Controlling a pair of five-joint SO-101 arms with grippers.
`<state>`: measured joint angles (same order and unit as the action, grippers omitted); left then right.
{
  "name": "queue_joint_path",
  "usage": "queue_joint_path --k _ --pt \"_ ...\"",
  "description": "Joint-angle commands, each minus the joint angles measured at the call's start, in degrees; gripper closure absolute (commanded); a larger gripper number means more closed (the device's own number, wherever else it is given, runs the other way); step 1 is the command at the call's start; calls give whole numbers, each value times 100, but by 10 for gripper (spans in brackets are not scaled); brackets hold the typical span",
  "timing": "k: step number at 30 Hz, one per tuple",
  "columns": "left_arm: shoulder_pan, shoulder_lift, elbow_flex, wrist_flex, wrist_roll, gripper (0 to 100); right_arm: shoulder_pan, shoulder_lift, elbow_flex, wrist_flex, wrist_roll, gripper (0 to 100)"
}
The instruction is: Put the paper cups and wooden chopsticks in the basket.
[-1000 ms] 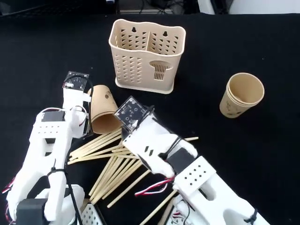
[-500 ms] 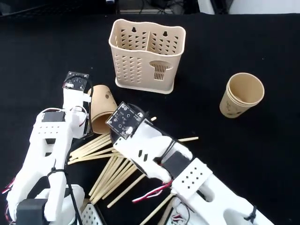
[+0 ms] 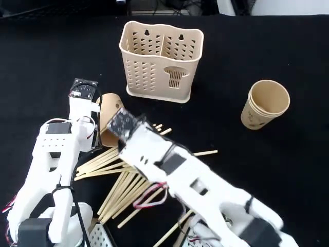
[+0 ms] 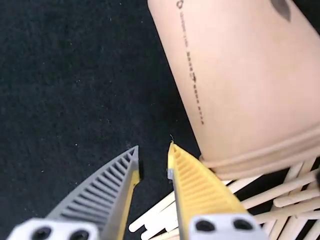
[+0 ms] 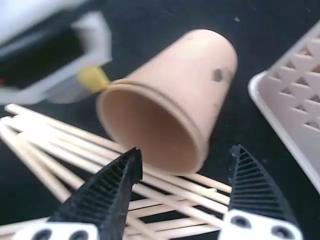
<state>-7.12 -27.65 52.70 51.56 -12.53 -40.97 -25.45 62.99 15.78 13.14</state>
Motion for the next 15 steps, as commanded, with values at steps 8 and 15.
queue_joint_path --k 8,15 --pt "48 -176 -40 -44 44 891 431 1297 -1349 -132 44 709" --pt "40 -158 -31 -44 44 891 448 1367 -1604 -97 9 929"
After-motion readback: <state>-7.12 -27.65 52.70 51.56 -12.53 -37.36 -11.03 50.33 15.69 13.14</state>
